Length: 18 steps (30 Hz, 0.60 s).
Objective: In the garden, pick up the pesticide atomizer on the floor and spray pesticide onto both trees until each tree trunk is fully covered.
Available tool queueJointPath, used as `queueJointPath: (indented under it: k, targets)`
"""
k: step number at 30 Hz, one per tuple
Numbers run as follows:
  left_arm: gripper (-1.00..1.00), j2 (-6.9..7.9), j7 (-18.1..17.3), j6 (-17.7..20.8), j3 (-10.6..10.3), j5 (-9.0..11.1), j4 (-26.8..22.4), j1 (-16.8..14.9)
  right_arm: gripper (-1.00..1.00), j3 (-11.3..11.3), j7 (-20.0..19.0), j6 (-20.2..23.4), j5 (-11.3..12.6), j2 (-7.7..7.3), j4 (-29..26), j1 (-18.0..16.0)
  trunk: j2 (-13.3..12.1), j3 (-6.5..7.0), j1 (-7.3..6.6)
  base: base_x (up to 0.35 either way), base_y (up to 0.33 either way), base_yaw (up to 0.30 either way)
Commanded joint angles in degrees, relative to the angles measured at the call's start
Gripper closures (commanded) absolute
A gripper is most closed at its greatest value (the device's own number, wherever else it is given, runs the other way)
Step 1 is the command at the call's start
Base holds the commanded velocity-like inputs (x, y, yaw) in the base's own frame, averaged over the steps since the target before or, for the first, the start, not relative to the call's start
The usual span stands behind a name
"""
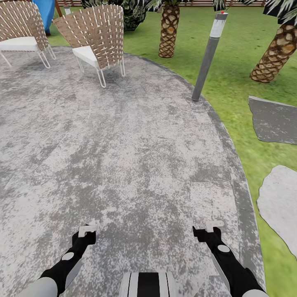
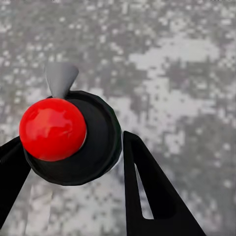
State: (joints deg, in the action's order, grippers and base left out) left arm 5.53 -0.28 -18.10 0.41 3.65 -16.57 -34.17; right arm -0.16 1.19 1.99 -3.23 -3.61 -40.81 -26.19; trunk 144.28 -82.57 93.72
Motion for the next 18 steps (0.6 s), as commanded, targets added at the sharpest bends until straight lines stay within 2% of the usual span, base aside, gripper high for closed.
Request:
queueJointPath:
  k: [1, 3, 18]
  targets:
    - [1.00, 0.01, 0.0, -0.2, 0.0, 0.4, 0.0, 0.0, -1.00, 0.0, 0.1, 0.2, -0.3, 0.00, -0.1, 0.0, 0.0, -0.03, -0.01, 0.000, 0.000, 0.000]
    - [1.00, 0.01, 0.0, -0.2, 0.0, 0.4, 0.0, 0.0, -1.00, 0.0, 0.1, 0.2, -0.4, 0.00, -0.1, 0.0, 0.0, -0.03, -0.01, 0.000, 0.000, 0.000]
    - [1.00, 0.01, 0.0, -0.2, 0.0, 0.4, 0.0, 0.0, -1.00, 0.1, 0.1, 0.3, -0.4, 0.00, 0.0, 0.0, -0.2, 3.29, -0.40, 0.000, 0.000, 0.000]
